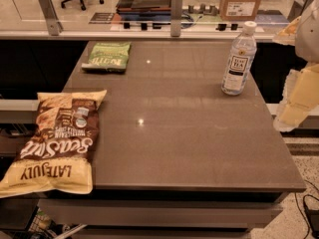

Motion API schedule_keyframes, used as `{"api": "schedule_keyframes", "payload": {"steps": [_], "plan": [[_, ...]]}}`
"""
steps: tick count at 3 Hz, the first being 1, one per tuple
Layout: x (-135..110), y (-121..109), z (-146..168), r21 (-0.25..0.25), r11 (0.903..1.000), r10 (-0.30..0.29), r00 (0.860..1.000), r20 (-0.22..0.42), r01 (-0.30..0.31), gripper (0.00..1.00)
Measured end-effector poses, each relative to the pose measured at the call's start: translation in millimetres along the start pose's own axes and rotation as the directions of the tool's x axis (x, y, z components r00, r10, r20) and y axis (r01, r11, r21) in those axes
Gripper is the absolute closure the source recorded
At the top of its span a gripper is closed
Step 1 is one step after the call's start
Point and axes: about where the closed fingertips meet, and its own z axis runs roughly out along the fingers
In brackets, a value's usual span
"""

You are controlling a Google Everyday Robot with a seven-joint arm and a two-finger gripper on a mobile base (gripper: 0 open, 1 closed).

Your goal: Move blue plastic bottle near brown chip bag

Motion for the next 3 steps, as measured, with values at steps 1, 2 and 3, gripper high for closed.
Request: {"api": "schedule_keyframes", "payload": {"steps": [1, 2, 3], "plan": [[0.0, 0.0, -0.1, 0.000, 1.0000, 0.000, 1.000, 0.000, 0.000, 0.00], [3.6, -8.9, -0.8, 0.004, 0.9996, 0.030, 0.999, 0.039, -0.030, 0.00], [9.9, -28.8, -5.5, 0.033, 0.9957, 0.082, 0.990, 0.114, -0.087, 0.00]]}}
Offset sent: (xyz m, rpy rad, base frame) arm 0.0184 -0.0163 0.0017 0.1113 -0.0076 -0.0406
